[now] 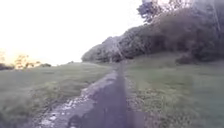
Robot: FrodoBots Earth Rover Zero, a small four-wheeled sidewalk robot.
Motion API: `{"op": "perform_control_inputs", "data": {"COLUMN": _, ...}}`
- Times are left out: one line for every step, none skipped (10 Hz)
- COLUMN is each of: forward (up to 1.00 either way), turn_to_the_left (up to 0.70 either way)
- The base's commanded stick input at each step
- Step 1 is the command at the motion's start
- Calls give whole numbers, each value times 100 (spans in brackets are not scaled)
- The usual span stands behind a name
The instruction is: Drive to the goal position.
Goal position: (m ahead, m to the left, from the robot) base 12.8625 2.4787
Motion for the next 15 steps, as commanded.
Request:
{"op": "perform_control_inputs", "data": {"forward": 70, "turn_to_the_left": 0}}
{"op": "perform_control_inputs", "data": {"forward": 48, "turn_to_the_left": 0}}
{"op": "perform_control_inputs", "data": {"forward": 2, "turn_to_the_left": 0}}
{"op": "perform_control_inputs", "data": {"forward": 0, "turn_to_the_left": 0}}
{"op": "perform_control_inputs", "data": {"forward": 0, "turn_to_the_left": 0}}
{"op": "perform_control_inputs", "data": {"forward": 0, "turn_to_the_left": 0}}
{"op": "perform_control_inputs", "data": {"forward": 0, "turn_to_the_left": 0}}
{"op": "perform_control_inputs", "data": {"forward": 0, "turn_to_the_left": 0}}
{"op": "perform_control_inputs", "data": {"forward": 0, "turn_to_the_left": 0}}
{"op": "perform_control_inputs", "data": {"forward": 0, "turn_to_the_left": 0}}
{"op": "perform_control_inputs", "data": {"forward": 0, "turn_to_the_left": 0}}
{"op": "perform_control_inputs", "data": {"forward": 0, "turn_to_the_left": 0}}
{"op": "perform_control_inputs", "data": {"forward": 39, "turn_to_the_left": 0}}
{"op": "perform_control_inputs", "data": {"forward": 70, "turn_to_the_left": 0}}
{"op": "perform_control_inputs", "data": {"forward": 70, "turn_to_the_left": 0}}
